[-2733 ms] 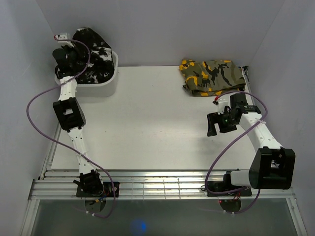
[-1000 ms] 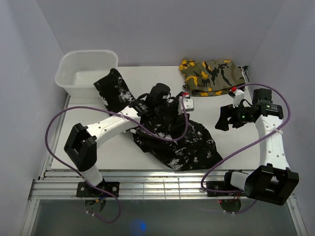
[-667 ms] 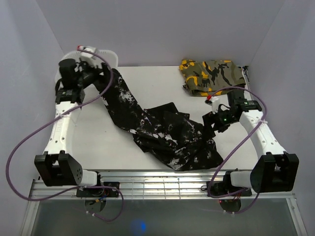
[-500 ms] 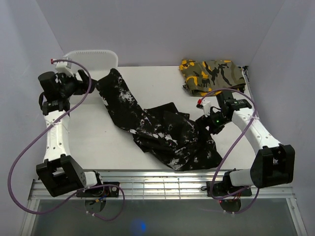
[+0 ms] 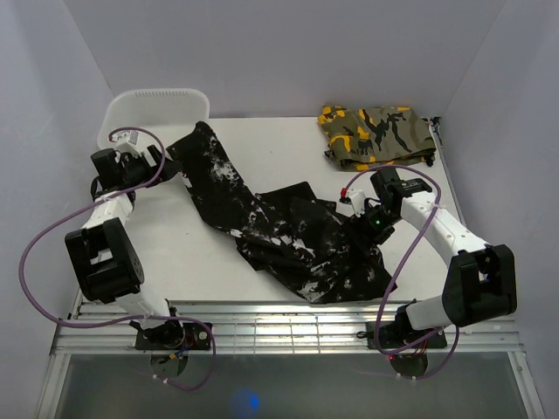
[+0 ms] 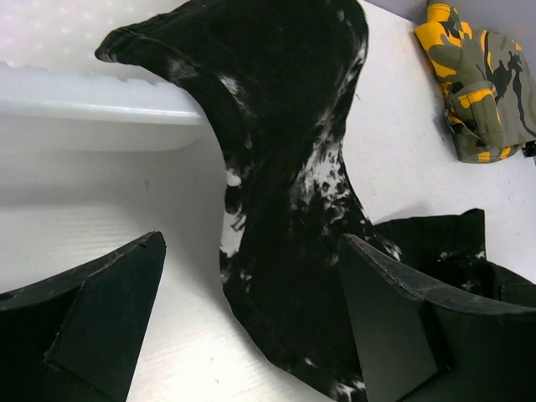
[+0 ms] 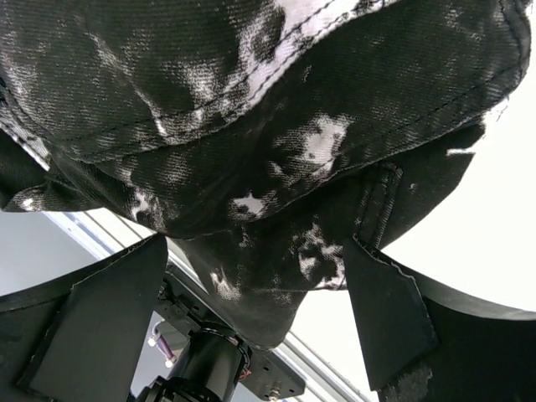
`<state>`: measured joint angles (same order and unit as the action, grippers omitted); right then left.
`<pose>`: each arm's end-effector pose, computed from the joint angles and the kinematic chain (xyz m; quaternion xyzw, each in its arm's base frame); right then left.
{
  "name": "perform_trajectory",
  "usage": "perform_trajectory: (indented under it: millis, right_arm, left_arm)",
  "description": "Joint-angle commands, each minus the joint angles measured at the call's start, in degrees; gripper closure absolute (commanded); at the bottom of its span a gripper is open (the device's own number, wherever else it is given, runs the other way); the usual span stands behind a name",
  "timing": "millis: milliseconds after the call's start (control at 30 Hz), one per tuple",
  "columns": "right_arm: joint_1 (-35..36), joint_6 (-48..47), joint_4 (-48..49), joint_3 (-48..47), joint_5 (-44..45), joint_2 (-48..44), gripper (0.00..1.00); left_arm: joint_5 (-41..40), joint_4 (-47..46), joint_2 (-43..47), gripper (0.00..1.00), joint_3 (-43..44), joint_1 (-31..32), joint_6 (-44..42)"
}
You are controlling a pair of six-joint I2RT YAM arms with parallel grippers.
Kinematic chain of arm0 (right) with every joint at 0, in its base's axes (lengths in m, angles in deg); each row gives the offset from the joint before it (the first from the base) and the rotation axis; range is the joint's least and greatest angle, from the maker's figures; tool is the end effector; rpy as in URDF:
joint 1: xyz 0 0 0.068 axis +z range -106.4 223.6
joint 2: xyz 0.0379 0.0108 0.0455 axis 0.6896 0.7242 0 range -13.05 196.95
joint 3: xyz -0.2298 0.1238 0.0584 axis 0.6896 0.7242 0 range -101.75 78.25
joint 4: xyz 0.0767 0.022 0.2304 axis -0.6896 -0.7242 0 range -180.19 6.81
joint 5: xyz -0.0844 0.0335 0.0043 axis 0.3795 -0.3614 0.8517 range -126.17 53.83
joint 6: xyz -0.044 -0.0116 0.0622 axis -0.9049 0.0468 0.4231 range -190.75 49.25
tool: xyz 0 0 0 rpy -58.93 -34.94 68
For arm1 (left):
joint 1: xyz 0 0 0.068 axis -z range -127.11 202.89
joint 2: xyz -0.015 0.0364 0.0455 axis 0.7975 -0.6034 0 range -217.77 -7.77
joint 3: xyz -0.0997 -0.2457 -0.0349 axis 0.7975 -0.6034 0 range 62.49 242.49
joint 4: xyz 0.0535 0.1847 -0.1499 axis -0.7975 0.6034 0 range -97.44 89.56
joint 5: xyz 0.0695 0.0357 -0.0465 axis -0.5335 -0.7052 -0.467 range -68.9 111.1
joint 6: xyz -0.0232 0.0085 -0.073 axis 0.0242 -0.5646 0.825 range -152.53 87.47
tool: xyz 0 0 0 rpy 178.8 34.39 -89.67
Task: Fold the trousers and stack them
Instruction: Flatten the trousers out
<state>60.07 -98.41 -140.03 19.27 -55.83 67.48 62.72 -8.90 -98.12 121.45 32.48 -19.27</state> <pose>0.2212 0.0884 0.2082 -0.3843 0.9020 0.1594 0.1158 0.3455 0.0822 0.2441 -0.0641 0.8261 -0.2778 0.4861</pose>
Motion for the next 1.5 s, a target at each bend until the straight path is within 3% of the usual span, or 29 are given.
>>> perform_trajectory:
  millis: [0,100,200,400,433,467,600,667,800,867,967,1000,1033,1100,1233,1300,1333,1367,1400,1433,1467]
  right_arm:
    - [0.4,-1.4,-0.7,-0.7,0.2,0.2,0.10]
    - [0.8,-2.0,-1.1,-0.6,-0.5,0.9,0.10]
    - [1.1,-2.9,-1.9,-1.2,-2.3,2.1,0.10]
    - [1.3,-2.9,-0.7,-2.2,-2.8,3.4,0.01]
    - [1.3,-2.9,-0.1,-2.3,-2.8,3.4,0.08]
    - [1.3,-2.9,0.1,-2.5,-2.7,3.4,0.13]
    - [1.3,-2.8,1.8,-2.6,-2.6,2.6,0.35]
    - [1.3,-2.7,3.0,-2.5,-2.6,2.4,0.45]
    - [1.3,-2.5,4.3,-2.9,-1.6,2.8,0.92]
    - [1.3,-3.1,4.5,-3.2,-0.3,2.2,0.92]
    - [1.1,-5.4,4.9,-3.1,3.5,0.3,0.92]
    - [0.6,-7.0,4.5,-2.8,6.1,-1.2,0.92]
    - [0.6,-7.1,4.5,-2.8,6.1,-1.3,0.92]
    - [-0.7,-10.7,4.5,-1.8,11.2,-3.9,0.92]
    - [-6.7,-19.4,5.4,1.8,18.2,-7.7,0.92]
    - [-11.6,-22.5,5.7,4.2,18.8,-8.5,0.92]
    - [-12.9,-25.0,5.5,4.9,18.9,-8.6,0.92]
    - [-14.3,-26.1,5.6,5.5,18.7,-9.3,0.92]
    - [-15.7,-27.2,5.5,6.4,18.2,-9.9,0.92]
    - [-15.7,-28.3,5.6,6.8,17.4,-11.2,0.92]
    - [-15.7,-28.5,5.5,7.1,16.8,-11.6,0.92]
  left_arm:
    - [1.6,-9.2,-2.6,0.06,0.3,0.5,2.4]
    - [2.7,-12.7,-6.3,0.08,1.5,1.3,3.7]
    - [4.4,-14.7,-9.5,0.16,3.7,2.7,4.8]
    - [10.6,-21.1,-7.5,0.55,4.1,5.0,8.5]
    - [11.3,-21.5,-6.4,0.61,4.2,5.5,8.4]
    - [12.2,-21.7,-5.0,0.75,4.1,5.6,8.1]
    - [16.7,-21.1,4.5,1.00,2.0,6.5,4.5]
    - [20.8,-18.0,11.0,1.00,0.9,7.1,0.4]
    - [25.4,-5.4,20.4,1.00,-0.9,7.5,-10.2]
    - [28.8,9.8,25.6,1.00,-1.6,8.0,-19.5]
    - [27.6,30.1,31.0,1.00,-4.4,8.1,-40.4]
    - [25.0,40.7,35.1,1.00,-6.6,8.1,-58.9]
    - [25.0,44.9,35.1,1.00,-6.6,8.1,-59.0]
    - [18.2,51.2,38.7,1.00,-9.9,8.1,-67.2]
    - [7.8,52.4,40.4,1.00,-15.7,8.1,-70.9]
    - [3.7,53.0,38.9,0.82,-16.3,8.1,-71.1]
    - [3.8,58.6,36.0,0.72,-14.3,7.9,-72.6]
    - [4.3,62.7,34.4,0.59,-12.7,7.7,-80.2]
    - [6.0,67.0,33.0,0.27,-11.0,7.3,-84.2]
    - [7.1,71.4,30.8,0.14,-7.2,6.4,-86.4]
    - [8.5,71.8,29.6,0.10,-5.0,6.2,-86.2]
